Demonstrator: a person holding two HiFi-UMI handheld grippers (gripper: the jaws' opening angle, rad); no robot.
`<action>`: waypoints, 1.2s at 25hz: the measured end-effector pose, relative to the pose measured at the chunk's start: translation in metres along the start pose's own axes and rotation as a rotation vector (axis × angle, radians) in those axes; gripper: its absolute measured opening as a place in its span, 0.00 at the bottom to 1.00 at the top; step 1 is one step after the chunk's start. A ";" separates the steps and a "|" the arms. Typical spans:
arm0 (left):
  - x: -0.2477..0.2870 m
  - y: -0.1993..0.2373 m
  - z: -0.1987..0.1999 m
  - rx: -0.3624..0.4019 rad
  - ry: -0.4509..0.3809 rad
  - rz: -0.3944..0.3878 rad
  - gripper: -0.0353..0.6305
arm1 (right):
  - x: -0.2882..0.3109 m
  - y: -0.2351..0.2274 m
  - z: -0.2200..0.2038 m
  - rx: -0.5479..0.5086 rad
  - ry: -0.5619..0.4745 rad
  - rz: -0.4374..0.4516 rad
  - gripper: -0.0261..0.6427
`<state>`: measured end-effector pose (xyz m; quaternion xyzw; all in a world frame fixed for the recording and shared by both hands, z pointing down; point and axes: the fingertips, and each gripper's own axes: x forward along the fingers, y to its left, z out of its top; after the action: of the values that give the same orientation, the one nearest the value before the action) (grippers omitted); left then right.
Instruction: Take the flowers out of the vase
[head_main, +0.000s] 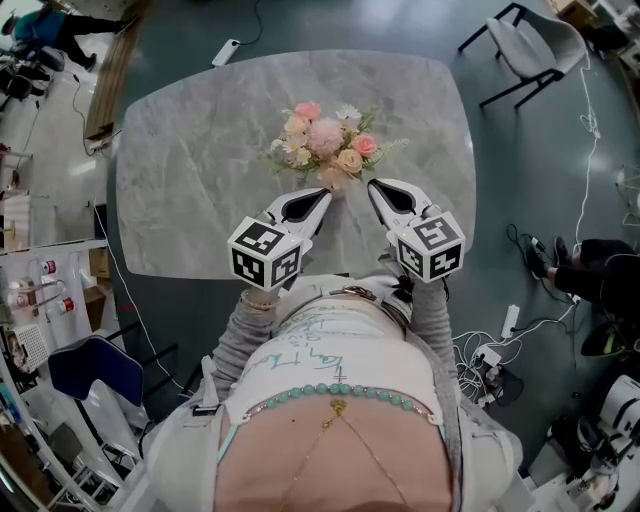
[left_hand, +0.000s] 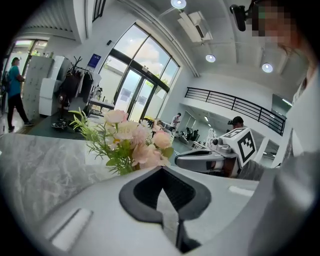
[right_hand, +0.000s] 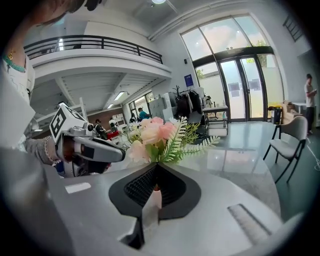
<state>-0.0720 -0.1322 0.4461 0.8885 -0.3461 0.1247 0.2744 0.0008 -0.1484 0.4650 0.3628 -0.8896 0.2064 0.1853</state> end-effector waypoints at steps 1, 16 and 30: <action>0.001 0.001 -0.003 -0.004 0.006 0.001 0.06 | 0.001 0.000 -0.003 0.000 0.010 0.001 0.08; 0.013 0.022 -0.040 -0.063 0.068 0.005 0.06 | 0.021 0.001 -0.036 0.056 0.080 0.014 0.08; 0.030 0.033 -0.056 -0.102 0.108 0.006 0.06 | 0.025 -0.006 -0.052 0.010 0.117 0.062 0.08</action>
<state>-0.0745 -0.1364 0.5170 0.8643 -0.3392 0.1554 0.3372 -0.0023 -0.1406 0.5225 0.3234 -0.8871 0.2373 0.2285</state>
